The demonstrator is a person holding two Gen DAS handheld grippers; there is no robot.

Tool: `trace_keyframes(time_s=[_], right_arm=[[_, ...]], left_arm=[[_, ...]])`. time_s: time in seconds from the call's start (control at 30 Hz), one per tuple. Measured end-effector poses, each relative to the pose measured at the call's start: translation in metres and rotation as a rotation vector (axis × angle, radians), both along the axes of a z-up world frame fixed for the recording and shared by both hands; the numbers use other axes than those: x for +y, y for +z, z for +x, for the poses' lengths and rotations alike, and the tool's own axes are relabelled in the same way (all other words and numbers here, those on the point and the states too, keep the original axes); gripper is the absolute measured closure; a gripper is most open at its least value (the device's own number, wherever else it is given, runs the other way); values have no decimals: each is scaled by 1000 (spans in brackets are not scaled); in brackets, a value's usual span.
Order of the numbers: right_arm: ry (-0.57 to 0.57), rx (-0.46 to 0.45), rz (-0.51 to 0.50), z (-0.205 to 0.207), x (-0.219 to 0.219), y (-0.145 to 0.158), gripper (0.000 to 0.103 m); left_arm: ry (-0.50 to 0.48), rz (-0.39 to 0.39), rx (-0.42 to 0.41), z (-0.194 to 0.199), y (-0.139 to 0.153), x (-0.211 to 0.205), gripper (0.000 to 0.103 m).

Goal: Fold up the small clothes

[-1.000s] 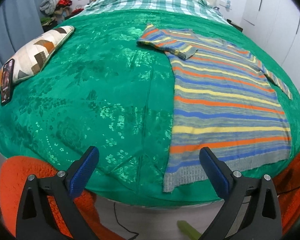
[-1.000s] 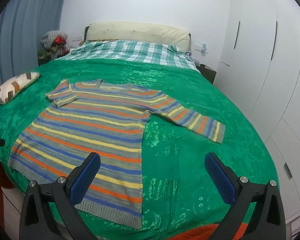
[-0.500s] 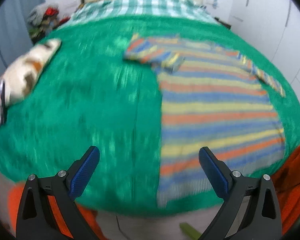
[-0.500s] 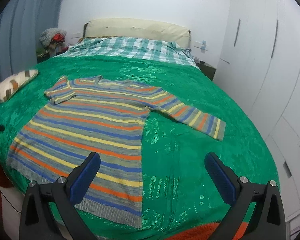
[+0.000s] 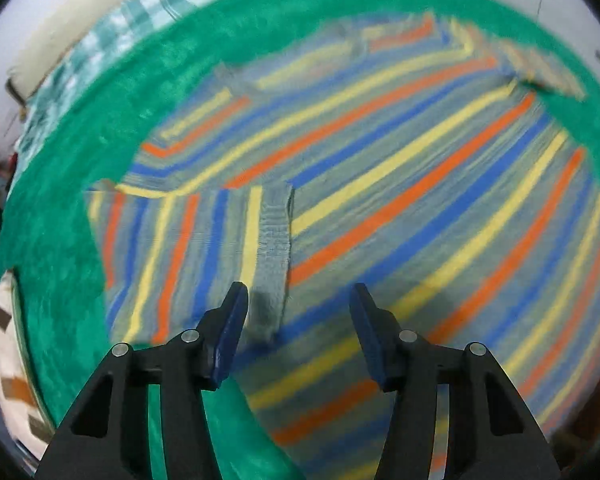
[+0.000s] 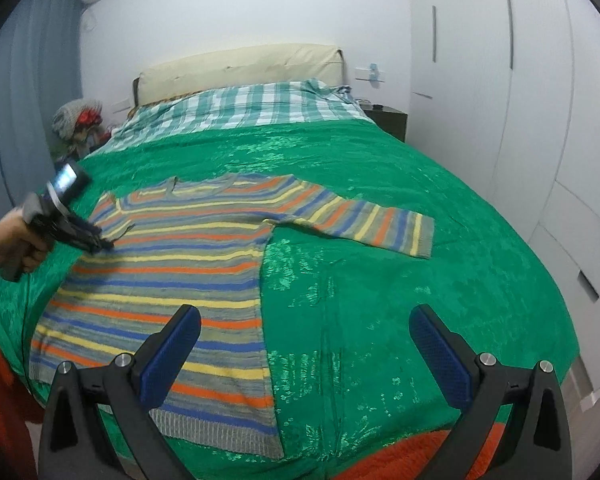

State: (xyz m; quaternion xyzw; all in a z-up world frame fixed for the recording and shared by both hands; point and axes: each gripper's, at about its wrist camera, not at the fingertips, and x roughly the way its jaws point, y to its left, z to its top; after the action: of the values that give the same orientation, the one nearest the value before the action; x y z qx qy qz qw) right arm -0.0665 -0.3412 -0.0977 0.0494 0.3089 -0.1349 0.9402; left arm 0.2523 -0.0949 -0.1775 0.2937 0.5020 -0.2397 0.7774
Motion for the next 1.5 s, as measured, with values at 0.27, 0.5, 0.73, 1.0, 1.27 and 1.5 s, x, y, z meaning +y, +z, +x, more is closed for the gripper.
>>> trace_keyframes(time_s=[0.27, 0.5, 0.73, 1.0, 1.27, 1.5], right_arm=[[-66, -7, 95, -2, -21, -2, 0], [-72, -4, 117, 1, -22, -4, 0], [-34, 37, 86, 13, -9, -8, 0], [-16, 60, 55, 17, -4, -12, 0], [-23, 71, 55, 18, -4, -14, 0], [-29, 72, 48, 17, -3, -13, 0]], left_arm=[[230, -265, 91, 46, 20, 59, 103], [744, -577, -14, 76, 75, 247, 103], [977, -515, -37, 73, 42, 318, 103], [994, -546, 40, 65, 16, 330, 102], [1016, -659, 94, 53, -13, 330, 88], [1053, -401, -13, 45, -8, 311, 103]])
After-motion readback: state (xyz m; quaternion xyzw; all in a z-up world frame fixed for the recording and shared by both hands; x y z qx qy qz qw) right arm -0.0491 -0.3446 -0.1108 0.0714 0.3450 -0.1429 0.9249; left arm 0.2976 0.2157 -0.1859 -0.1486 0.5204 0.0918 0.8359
